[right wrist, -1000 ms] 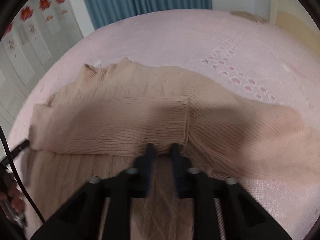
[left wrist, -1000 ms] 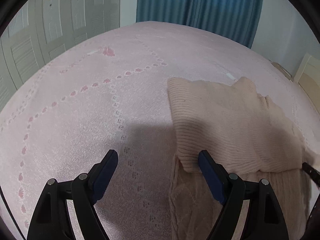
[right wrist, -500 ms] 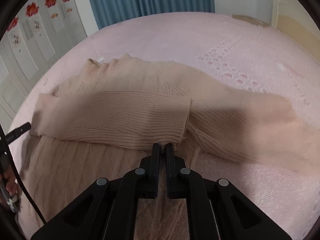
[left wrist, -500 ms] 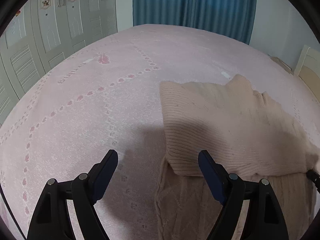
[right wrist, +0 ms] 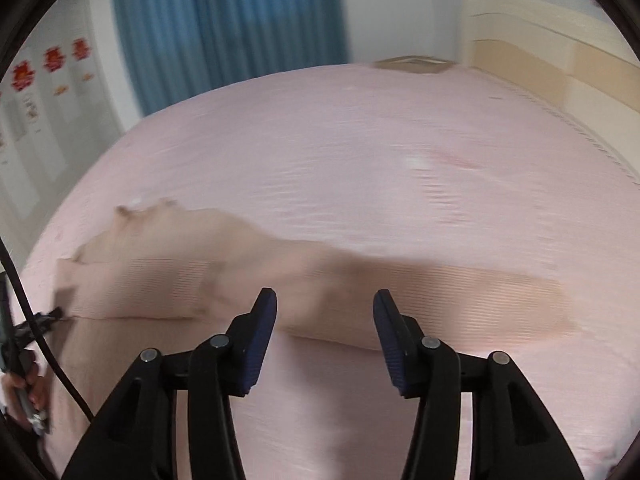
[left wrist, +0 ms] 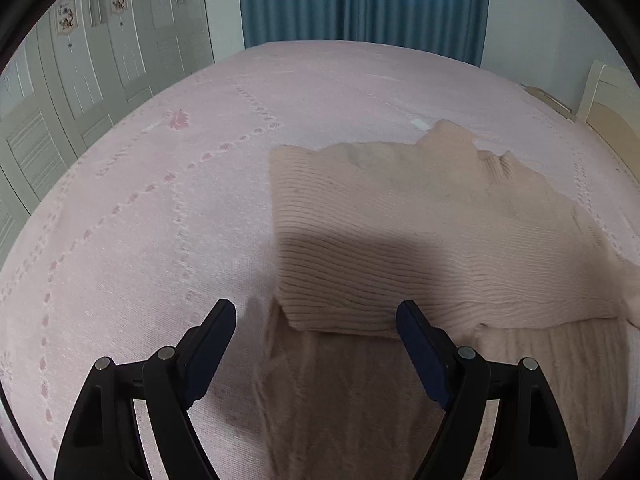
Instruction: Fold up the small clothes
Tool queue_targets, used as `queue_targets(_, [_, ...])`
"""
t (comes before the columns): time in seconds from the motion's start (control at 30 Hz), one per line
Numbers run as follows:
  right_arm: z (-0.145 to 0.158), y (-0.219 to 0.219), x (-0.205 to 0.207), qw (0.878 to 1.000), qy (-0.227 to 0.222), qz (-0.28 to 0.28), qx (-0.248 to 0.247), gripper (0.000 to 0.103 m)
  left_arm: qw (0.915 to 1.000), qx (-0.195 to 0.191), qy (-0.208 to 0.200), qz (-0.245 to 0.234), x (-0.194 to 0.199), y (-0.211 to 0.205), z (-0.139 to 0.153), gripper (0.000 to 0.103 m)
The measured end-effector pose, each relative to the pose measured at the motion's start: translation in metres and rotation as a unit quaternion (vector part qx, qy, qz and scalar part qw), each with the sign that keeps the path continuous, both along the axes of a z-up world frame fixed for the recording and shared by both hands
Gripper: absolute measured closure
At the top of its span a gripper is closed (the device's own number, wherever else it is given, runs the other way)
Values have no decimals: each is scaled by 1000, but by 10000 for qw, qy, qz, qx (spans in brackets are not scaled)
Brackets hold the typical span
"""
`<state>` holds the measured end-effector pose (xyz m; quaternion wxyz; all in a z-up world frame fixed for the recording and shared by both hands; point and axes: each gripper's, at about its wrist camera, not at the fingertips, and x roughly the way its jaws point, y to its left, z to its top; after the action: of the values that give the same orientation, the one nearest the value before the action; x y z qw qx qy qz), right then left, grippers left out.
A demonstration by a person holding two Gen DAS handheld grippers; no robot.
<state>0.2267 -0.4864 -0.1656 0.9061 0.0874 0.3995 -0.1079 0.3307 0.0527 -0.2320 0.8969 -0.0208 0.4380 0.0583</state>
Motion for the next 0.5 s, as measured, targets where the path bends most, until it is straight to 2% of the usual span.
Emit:
queue_targets(0.2, [-19,-75,-42,9980,67,-596,210,52,9998,-69,-115,119,-3,-8,1,21])
queue_targets(0.33, [-45,-104,-46,9958,181,-806,396,52,9998,113,-81,138,-3,-13,-2,21])
queue_targets(0.5, [-80,-134,-38,9897,387,-1064,879,52,9994,207,-207,190,-5,-14,1,21])
